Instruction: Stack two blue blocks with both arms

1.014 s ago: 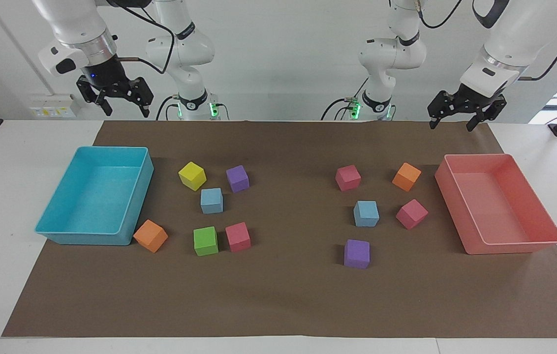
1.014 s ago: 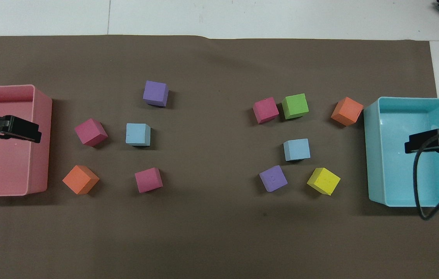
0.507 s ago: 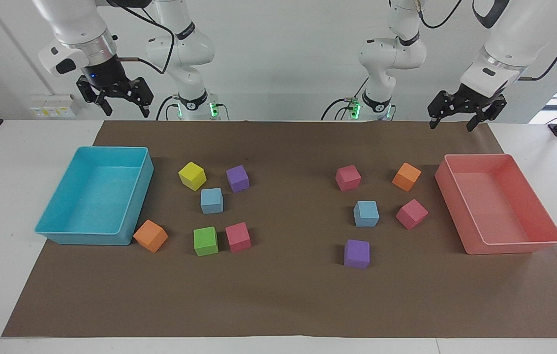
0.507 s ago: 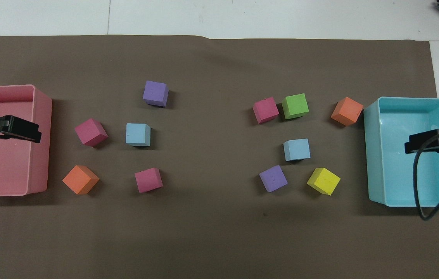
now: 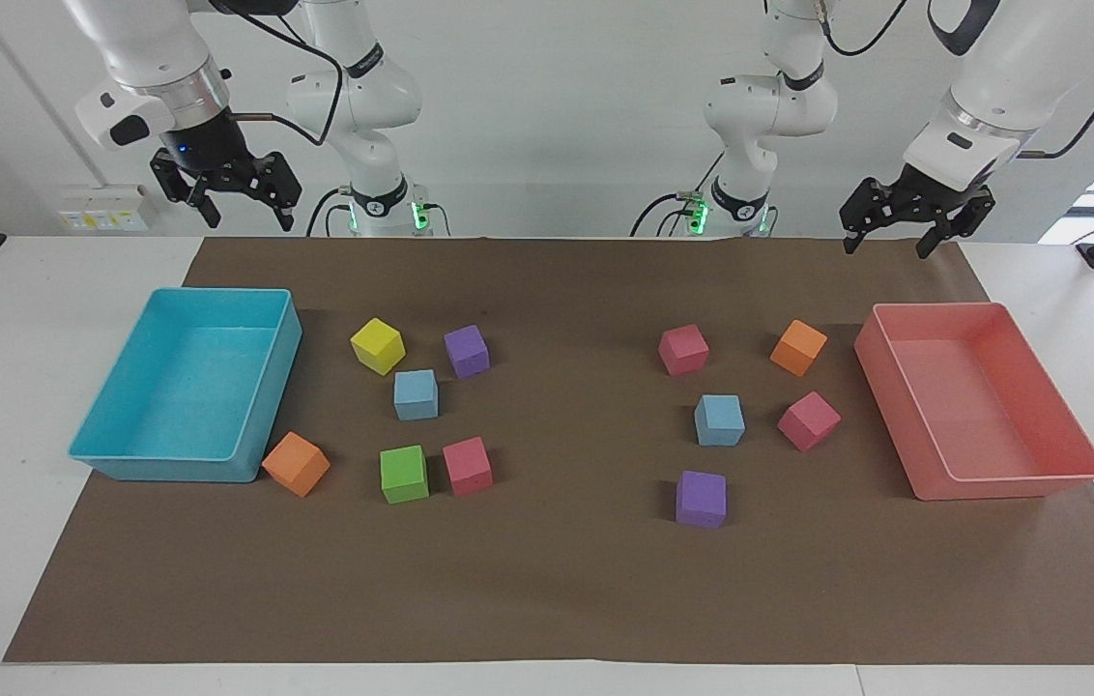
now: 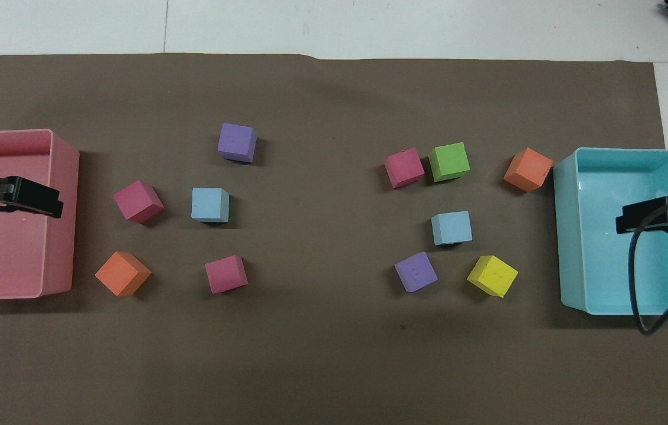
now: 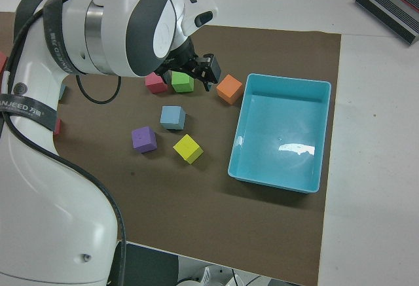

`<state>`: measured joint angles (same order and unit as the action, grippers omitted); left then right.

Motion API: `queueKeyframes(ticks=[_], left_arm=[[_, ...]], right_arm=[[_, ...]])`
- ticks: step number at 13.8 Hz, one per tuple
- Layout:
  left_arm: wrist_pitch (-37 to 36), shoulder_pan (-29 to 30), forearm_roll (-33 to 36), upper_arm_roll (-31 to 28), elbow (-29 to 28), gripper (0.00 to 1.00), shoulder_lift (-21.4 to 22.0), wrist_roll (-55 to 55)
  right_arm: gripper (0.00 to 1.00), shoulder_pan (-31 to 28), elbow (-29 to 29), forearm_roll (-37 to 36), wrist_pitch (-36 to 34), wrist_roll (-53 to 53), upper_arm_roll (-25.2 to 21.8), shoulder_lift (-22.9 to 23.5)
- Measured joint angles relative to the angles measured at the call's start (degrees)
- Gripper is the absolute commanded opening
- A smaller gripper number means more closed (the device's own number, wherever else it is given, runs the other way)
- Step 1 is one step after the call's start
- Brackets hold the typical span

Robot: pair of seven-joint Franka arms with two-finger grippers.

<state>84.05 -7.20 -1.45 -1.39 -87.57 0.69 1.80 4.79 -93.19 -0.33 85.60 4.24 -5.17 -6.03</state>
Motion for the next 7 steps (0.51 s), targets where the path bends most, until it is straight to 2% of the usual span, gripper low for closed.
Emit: queueKeyframes(ticks=[7], left_arm=[[0.00, 0.00, 0.00, 0.00, 0.00, 1.00, 0.00, 0.61]], right_arm=[[1.00, 0.00, -0.01, -1.19, 0.15, -0.24, 0.00, 0.00]])
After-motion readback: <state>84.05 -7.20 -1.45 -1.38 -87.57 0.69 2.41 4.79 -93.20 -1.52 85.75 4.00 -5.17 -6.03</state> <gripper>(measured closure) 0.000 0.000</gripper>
